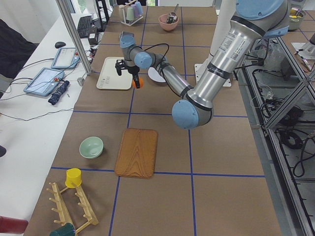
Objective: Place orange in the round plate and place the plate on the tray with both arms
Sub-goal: 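Carry the orange with the left gripper over the white plate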
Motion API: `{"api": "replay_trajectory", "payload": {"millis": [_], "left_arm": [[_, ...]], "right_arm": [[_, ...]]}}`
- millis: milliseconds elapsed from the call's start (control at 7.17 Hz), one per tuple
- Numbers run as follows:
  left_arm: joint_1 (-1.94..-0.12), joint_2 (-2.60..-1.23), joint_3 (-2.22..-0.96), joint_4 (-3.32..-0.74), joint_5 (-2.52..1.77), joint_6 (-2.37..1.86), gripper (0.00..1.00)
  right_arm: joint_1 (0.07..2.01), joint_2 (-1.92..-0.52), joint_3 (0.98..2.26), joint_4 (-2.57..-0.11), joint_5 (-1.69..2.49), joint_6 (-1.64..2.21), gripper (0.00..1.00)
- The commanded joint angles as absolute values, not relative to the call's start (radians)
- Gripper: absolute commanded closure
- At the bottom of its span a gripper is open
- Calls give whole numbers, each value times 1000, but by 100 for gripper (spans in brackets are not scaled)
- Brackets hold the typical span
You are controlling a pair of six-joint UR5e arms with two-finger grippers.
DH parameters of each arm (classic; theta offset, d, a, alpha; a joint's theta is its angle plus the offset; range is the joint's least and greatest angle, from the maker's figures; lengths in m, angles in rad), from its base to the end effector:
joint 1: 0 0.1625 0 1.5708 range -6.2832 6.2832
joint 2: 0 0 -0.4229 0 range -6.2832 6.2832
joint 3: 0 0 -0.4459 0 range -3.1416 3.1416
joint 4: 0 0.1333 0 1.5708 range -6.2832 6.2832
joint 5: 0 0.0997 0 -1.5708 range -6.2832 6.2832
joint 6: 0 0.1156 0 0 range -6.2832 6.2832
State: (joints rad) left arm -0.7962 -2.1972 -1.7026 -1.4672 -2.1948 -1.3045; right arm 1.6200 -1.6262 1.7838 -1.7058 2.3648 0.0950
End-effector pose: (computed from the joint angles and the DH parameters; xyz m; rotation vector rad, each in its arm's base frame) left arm 0.4481 -0.5519 0.2122 -0.1981 0.8520 -0.2917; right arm 0.0763 -0.5153 0.5935 0.0032 -0.7948 0.1276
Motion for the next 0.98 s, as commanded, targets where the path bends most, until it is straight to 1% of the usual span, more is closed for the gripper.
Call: {"api": "replay_trajectory", "payload": {"millis": [0,140,279,419,558,837], "left_arm": [[-585,-2287,-1703,-1509,-2079,-1585,100],[-515,-2299,-1688,-1535,-2009,-1607,100],[-500,-2302,-1636,-1622,-1975,-1644,100],[-499,-2327,-1558,-1685,-1973,-1655,100],[-497,-2357,-1514,-1690,-1973,-1655,100],[-485,-2359,-1505,-1690,-1971,-1654,100]], "right_arm": [[1620,-1626,1782,-1706,2365,95,0],[1620,-1626,1782,-1706,2365,95,0],[1620,-1626,1781,-1706,2365,97,0],[1620,-1626,1781,-1707,2367,97,0],[1620,-1628,1781,-1706,2367,97,0],[1620,-1631,1775,-1706,2365,97,0]]}}
